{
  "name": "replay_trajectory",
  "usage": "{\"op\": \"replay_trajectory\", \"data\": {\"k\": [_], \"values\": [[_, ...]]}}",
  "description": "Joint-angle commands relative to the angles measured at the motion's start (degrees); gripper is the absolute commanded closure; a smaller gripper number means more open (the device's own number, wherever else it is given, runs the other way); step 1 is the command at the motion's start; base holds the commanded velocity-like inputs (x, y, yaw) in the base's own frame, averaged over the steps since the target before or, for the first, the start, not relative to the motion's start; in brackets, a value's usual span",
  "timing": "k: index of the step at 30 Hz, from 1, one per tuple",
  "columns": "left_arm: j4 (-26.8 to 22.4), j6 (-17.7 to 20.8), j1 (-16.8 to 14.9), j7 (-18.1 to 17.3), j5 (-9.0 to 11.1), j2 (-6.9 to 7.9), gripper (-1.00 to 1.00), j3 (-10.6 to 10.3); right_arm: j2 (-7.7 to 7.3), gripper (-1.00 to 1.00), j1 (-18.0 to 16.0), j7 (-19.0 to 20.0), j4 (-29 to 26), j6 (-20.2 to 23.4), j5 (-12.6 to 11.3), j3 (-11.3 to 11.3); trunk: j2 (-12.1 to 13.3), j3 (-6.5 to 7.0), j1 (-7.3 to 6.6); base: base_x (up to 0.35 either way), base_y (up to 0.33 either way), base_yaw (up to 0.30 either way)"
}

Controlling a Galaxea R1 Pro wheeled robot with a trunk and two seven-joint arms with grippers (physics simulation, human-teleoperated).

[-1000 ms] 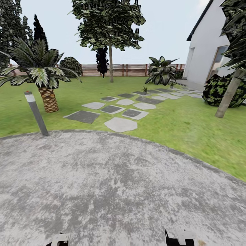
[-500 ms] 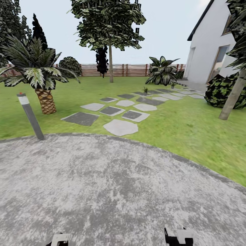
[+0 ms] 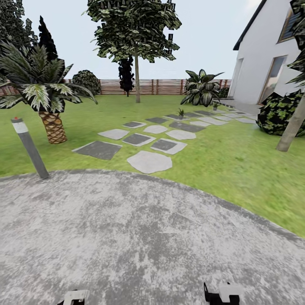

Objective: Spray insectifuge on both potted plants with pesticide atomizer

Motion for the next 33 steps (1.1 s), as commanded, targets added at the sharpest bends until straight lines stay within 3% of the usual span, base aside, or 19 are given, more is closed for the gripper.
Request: {"op": "replay_trajectory", "data": {"k": [1, 33], "values": [[0.09, -0.2, -0.04, -0.3, -0.56, -0.02, 1.0, 0.5, 0.0, -1.0, -0.03, -0.4, 0.04, -0.08, 0.51, 0.01, -0.02, -0.05, 0.02, 0.34, 0.0, 0.0], [0.27, -0.2, -0.04, -0.3, -0.57, -0.02, 1.0, 0.46, -0.02, -1.0, -0.03, -0.4, 0.04, -0.06, 0.52, 0.01, -0.02, -0.05, 0.02, 0.34, 0.0, 0.0]]}}
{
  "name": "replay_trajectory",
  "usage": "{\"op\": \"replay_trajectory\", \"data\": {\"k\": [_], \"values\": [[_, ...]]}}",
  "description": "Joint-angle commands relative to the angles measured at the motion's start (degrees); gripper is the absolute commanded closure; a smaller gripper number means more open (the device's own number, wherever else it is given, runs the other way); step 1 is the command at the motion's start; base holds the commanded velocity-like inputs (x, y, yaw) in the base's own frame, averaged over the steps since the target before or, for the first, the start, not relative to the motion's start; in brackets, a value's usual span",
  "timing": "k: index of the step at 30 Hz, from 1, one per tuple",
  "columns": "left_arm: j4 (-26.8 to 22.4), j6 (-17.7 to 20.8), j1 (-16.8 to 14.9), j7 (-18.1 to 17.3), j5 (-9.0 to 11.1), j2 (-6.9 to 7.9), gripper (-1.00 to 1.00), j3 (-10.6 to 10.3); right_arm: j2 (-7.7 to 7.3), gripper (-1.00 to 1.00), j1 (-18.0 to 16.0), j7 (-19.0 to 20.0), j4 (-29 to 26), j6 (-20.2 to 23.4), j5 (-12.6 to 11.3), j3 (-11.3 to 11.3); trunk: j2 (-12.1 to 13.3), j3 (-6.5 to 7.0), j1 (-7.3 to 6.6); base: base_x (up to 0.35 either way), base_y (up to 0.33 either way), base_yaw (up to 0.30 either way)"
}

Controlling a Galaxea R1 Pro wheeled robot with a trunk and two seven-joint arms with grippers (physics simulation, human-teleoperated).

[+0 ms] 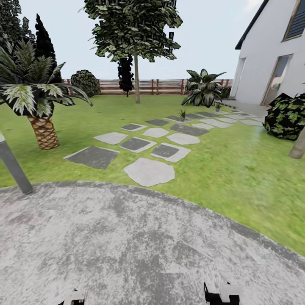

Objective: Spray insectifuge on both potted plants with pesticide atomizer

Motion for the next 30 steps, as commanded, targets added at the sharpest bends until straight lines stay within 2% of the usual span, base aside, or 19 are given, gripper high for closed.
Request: {"op": "replay_trajectory", "data": {"k": [1, 30], "values": [[0.04, -0.2, -0.04, -0.3, -0.56, -0.02, 1.0, 0.5, -0.01, -1.0, -0.03, -0.4, 0.04, -0.09, 0.51, 0.01, -0.02, -0.05, 0.02, 0.34, 0.0, 0.0], [0.04, -0.2, -0.04, -0.3, -0.55, -0.02, 1.0, 0.52, -0.02, -1.0, -0.03, -0.4, 0.04, -0.1, 0.52, 0.01, -0.02, -0.05, 0.02, 0.34, 0.0, 0.0]]}}
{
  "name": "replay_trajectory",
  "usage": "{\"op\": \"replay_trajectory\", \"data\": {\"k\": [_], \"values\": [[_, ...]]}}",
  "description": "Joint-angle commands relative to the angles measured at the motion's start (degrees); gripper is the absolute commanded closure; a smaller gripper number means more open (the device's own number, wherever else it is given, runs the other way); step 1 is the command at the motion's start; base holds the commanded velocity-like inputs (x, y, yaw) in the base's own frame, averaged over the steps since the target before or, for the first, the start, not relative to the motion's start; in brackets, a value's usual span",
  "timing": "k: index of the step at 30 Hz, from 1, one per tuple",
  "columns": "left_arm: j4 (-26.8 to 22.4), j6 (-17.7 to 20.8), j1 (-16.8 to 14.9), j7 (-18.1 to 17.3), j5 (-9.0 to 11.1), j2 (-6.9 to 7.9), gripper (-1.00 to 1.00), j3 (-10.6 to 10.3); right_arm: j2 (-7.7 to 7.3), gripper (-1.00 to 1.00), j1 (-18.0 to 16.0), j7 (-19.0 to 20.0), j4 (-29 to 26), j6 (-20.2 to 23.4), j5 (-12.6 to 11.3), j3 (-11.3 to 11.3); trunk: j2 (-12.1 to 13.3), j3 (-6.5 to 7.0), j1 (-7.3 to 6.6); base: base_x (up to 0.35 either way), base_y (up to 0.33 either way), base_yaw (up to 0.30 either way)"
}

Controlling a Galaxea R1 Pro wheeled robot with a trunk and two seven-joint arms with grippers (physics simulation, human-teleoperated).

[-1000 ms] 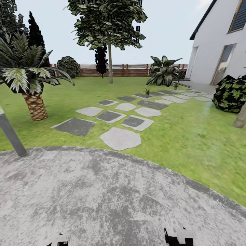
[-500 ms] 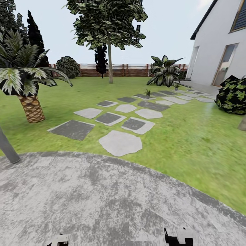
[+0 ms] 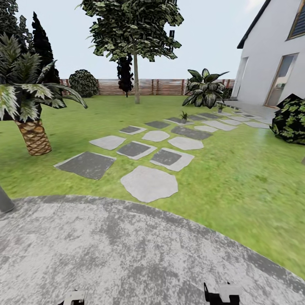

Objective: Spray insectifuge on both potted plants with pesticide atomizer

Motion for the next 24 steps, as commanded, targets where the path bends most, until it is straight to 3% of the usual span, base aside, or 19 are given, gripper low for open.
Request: {"op": "replay_trajectory", "data": {"k": [1, 24], "values": [[0.04, -0.2, -0.04, -0.3, -0.58, -0.02, 1.0, 0.49, 0.01, -1.0, -0.03, -0.4, 0.04, -0.08, 0.51, 0.01, -0.02, -0.05, 0.02, 0.34, 0.0, 0.0], [0.04, -0.2, -0.04, -0.3, -0.61, -0.02, 1.0, 0.51, 0.02, -1.0, -0.03, -0.4, 0.04, -0.08, 0.55, 0.01, -0.02, -0.05, 0.02, 0.34, 0.0, 0.0]]}}
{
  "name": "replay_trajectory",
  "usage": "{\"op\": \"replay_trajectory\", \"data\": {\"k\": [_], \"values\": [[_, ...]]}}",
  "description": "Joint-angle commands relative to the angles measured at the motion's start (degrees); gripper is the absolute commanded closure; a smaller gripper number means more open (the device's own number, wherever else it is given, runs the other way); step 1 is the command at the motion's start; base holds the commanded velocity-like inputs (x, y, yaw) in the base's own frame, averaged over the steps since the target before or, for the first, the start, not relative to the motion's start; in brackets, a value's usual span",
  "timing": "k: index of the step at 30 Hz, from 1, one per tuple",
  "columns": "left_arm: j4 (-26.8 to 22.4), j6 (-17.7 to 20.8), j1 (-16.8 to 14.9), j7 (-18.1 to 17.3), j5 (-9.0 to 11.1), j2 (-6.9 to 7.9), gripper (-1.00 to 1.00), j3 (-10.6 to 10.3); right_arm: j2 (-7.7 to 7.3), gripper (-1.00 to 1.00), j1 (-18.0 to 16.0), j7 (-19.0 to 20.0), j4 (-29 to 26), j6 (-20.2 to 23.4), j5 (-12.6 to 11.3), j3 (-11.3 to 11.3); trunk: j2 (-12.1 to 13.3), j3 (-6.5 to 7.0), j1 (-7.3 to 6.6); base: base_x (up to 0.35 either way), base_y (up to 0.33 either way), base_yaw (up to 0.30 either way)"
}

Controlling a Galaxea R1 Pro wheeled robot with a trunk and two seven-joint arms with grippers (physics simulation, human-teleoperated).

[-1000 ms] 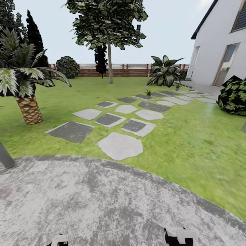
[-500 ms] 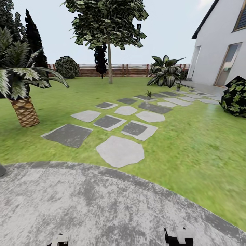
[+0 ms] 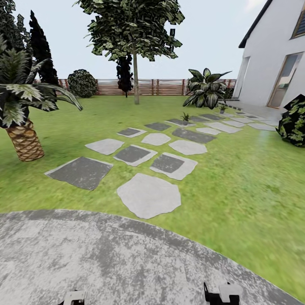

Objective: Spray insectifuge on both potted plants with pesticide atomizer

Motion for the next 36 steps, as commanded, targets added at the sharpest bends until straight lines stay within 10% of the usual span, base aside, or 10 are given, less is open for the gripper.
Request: {"op": "replay_trajectory", "data": {"k": [1, 36], "values": [[0.04, -0.2, -0.04, -0.3, -0.6, -0.02, 1.0, 0.51, 0.01, -1.0, -0.03, -0.4, 0.04, -0.08, 0.52, 0.01, -0.02, -0.05, 0.02, 0.34, 0.0, 0.0], [0.04, -0.2, -0.04, -0.3, -0.54, -0.02, 1.0, 0.48, -0.04, -1.0, -0.03, -0.4, 0.04, -0.08, 0.55, 0.01, -0.02, -0.05, 0.02, 0.34, 0.0, 0.0]]}}
